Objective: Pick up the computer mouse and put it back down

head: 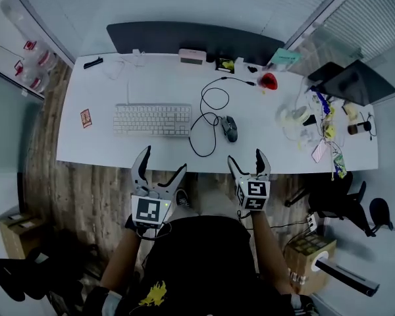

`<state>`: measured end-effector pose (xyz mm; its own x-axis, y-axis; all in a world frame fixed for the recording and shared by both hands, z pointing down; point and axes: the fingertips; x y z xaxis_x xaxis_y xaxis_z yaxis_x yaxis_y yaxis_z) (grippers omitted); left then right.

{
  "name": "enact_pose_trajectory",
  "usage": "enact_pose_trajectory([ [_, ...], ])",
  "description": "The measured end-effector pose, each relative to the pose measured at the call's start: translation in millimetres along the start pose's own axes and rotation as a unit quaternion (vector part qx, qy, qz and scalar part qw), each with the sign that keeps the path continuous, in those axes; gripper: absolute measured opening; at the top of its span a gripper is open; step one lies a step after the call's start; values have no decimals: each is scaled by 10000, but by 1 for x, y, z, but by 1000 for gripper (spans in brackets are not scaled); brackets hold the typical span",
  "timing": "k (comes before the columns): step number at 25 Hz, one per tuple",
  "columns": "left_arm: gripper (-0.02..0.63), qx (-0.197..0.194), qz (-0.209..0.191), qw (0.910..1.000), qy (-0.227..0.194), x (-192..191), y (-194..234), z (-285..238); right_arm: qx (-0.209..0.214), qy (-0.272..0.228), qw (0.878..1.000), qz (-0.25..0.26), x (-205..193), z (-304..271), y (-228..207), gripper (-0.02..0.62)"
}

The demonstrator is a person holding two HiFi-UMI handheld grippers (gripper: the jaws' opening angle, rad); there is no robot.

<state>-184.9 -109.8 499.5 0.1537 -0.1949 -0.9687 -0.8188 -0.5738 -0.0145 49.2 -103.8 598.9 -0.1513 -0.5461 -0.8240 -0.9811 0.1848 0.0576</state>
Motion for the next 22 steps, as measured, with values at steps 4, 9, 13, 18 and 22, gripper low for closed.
enact_pose_trajectory([
  [4, 436, -18, 3, 9999, 147, -5, 5, -47, 92, 319, 9994, 56, -4, -57, -22, 434],
  [9, 434, 13, 646, 9938, 909, -20, 13, -111, 269, 859, 9955, -306, -17, -130, -45, 431],
  [13, 436, -84, 656, 9863, 1511, -50, 6, -161, 448, 1312, 9898, -336, -42, -180, -49, 430],
  [18, 434, -130, 756, 9788, 1899, -78, 2, -200, 539, 1890, 9799, -349, -78, -224, -49, 426],
  [22, 434, -183, 860, 9744, 2068, -90, 6, -216, 530, 2241, 9730, -120, -102, -245, -47, 372],
])
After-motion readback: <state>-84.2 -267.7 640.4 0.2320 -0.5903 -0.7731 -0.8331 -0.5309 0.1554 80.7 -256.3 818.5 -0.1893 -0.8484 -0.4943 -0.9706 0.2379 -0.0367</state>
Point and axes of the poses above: the fingertips, and each gripper's own axes: z backward along the fingers, y to its left, x out of its top, and after that the axes turned 4 degrees about y, right-handed
